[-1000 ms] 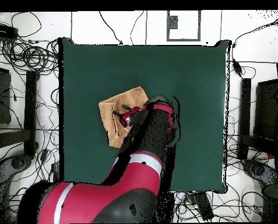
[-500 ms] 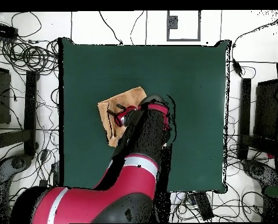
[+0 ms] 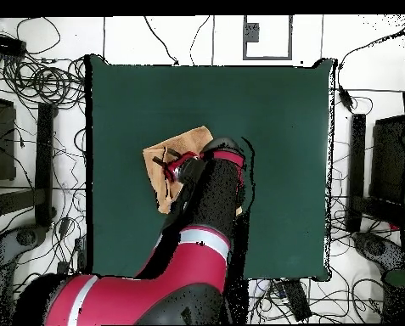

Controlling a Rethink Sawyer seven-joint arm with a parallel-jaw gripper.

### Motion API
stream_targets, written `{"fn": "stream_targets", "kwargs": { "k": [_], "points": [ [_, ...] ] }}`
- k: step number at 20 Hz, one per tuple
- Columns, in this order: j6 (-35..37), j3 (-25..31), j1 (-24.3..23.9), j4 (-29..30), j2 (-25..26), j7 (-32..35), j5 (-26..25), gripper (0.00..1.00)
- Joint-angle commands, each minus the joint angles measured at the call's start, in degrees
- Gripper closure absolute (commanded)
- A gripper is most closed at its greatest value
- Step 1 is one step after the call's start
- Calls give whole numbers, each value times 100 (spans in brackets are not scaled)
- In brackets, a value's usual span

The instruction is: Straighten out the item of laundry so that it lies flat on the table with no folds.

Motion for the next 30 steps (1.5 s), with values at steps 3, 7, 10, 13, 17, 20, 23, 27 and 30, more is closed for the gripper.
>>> {"fn": "stream_targets", "kwargs": {
  "k": [3,7,10,13,17,20,23,27,30],
  "points": [
    [1994,343,363,437,341,289,904,0],
    [2451,278,358,405,367,-134,1097,0],
    [2435,380,253,471,335,-252,1169,0],
    [2501,470,218,524,264,-149,1185,0],
    [2495,524,201,528,232,-81,1184,0],
    [2281,600,209,495,220,385,914,0],
    [1991,681,223,535,153,795,707,0],
    [1501,835,210,531,91,1283,402,0],
    [976,977,210,607,-18,1737,139,0]
  ]
}}
